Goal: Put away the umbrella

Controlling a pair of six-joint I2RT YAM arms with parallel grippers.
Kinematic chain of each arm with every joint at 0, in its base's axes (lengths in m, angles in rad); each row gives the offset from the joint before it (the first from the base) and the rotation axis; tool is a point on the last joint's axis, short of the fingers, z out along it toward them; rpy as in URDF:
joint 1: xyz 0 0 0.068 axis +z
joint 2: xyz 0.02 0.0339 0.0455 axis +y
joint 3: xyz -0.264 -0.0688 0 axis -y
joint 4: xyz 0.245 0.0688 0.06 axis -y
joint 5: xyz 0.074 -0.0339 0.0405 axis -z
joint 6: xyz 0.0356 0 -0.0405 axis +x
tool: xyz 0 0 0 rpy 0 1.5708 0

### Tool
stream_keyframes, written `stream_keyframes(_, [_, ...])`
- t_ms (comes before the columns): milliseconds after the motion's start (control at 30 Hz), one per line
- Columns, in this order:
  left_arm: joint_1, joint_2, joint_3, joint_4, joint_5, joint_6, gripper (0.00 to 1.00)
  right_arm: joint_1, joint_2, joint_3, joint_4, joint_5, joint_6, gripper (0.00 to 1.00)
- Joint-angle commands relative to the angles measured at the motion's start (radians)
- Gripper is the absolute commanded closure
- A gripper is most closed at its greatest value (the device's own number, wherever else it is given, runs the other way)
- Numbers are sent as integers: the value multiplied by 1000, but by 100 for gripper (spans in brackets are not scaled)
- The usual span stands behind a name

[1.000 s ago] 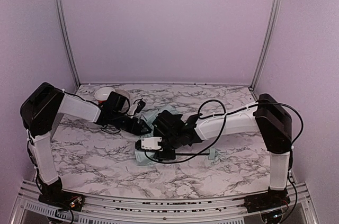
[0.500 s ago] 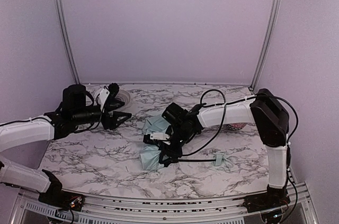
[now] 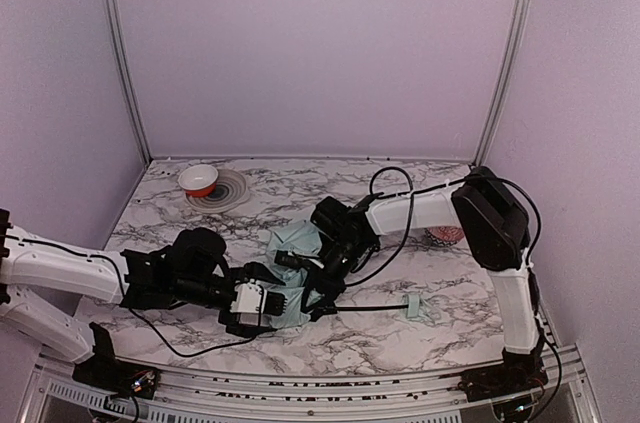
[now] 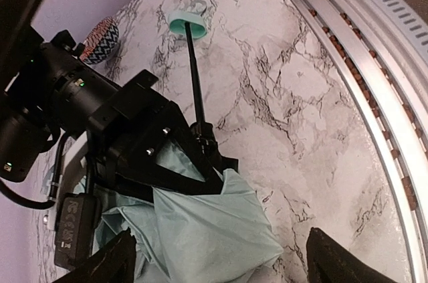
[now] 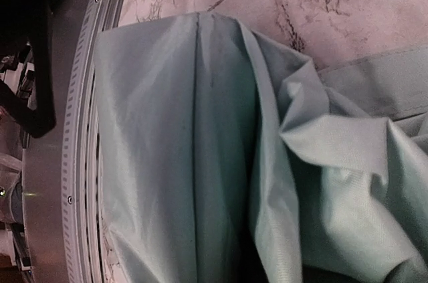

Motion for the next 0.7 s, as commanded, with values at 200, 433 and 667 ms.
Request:
stream_keyframes(200, [-14, 258, 87, -11, -153, -119, 13, 0, 7, 5, -60, -23, 65, 64])
stream_keyframes(433, [-15, 316, 98, -104, -120, -122, 23, -36, -123, 23, 3, -56, 139, 58])
stream_keyframes(667, [-14, 311, 86, -139, -58, -126, 28, -203, -303, -63, 169, -98, 308, 49])
